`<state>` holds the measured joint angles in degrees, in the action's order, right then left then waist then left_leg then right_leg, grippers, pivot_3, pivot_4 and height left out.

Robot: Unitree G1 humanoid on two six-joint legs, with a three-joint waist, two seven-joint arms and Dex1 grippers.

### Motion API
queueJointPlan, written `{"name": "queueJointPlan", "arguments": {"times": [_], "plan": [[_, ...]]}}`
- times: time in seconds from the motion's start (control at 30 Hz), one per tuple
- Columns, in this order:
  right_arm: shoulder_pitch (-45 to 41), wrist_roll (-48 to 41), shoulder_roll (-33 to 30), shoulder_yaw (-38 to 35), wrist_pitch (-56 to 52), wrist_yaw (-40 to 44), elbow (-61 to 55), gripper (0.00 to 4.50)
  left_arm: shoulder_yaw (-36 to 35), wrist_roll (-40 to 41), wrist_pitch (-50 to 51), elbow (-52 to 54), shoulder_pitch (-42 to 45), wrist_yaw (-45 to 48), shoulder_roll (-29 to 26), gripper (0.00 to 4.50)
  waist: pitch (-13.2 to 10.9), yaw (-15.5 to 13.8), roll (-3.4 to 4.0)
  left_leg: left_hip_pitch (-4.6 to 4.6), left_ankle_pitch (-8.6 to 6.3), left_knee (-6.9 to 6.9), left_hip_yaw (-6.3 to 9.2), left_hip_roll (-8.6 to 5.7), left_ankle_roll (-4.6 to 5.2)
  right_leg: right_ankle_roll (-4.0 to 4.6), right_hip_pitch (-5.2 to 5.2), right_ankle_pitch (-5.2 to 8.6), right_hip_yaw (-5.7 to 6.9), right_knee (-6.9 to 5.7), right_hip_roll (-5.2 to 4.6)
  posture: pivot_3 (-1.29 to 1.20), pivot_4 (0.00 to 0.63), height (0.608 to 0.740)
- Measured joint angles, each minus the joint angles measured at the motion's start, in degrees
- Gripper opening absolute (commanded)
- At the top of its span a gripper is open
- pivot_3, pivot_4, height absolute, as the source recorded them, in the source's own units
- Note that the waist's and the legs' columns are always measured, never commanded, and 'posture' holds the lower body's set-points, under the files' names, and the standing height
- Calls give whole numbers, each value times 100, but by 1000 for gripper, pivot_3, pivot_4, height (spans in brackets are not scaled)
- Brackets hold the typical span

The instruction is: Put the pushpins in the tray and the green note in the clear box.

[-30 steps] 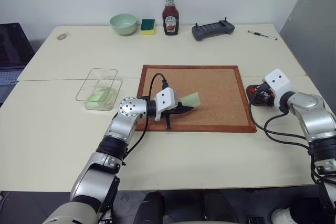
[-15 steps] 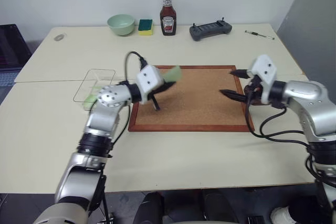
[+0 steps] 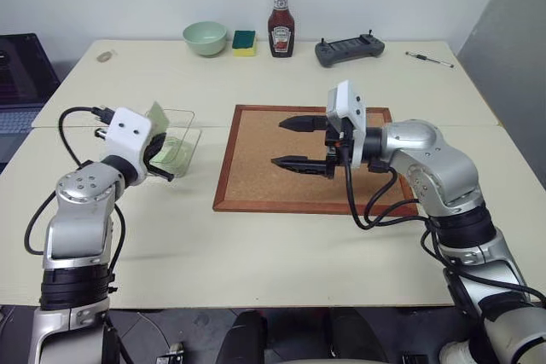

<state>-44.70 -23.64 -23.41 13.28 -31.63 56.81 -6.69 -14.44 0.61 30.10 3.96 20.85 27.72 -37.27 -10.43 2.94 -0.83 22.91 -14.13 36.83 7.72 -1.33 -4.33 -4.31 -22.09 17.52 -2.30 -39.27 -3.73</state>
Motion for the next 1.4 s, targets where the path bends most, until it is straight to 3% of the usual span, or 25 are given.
{"name": "queueJointPlan", "arguments": {"times": [0.17, 0.53, 0.9, 1.1, 1.33, 1.4], "plan": [[1, 58, 49, 99, 1, 0, 14, 3778, -67, 57, 43, -214, 1, -206, -22, 0, 0, 15, 0, -1, 0, -2, -2, 1, 0, 1, -7, -1, -1, -5, 1, 0, 150, 740], [1, 58, 65, 106, -80, -90, -35, 3798, -284, 485, 199, -694, 296, -441, 64, 2204, 0, 30, 0, 0, 0, -2, -4, 1, 0, 3, -14, -2, -2, -15, 0, 0, 150, 740], [1, 58, 37, 100, -142, -172, -40, 3798, -50, 367, 93, -732, 351, -358, -253, 4277, 0, 32, 0, -1, 0, -2, -5, 1, 0, 3, -15, -2, -2, -18, 0, 0, 150, 740], [1, 58, 31, 100, -142, -182, -40, 3798, -190, 555, 287, -870, 345, -585, -8, 4277, -1, 32, -1, 0, 0, -1, -4, 1, 0, 3, -17, -2, -2, -20, 0, 0, 150, 740], [1, 58, 0, 99, -142, -189, -40, 3798, 69, 320, 24, -870, 196, -575, -181, 4277, -1, 33, -2, -1, 0, -3, -5, 2, 0, 4, -18, -2, -3, -21, 0, 0, 150, 740], [2, 58, -12, 96, -142, -198, -39, 3798, -142, 584, 209, -870, 333, -601, 46, 4277, -1, 29, -2, 0, 0, -1, -6, 0, 0, 4, -17, -2, -3, -22, -2, 0, 150, 740]]}}
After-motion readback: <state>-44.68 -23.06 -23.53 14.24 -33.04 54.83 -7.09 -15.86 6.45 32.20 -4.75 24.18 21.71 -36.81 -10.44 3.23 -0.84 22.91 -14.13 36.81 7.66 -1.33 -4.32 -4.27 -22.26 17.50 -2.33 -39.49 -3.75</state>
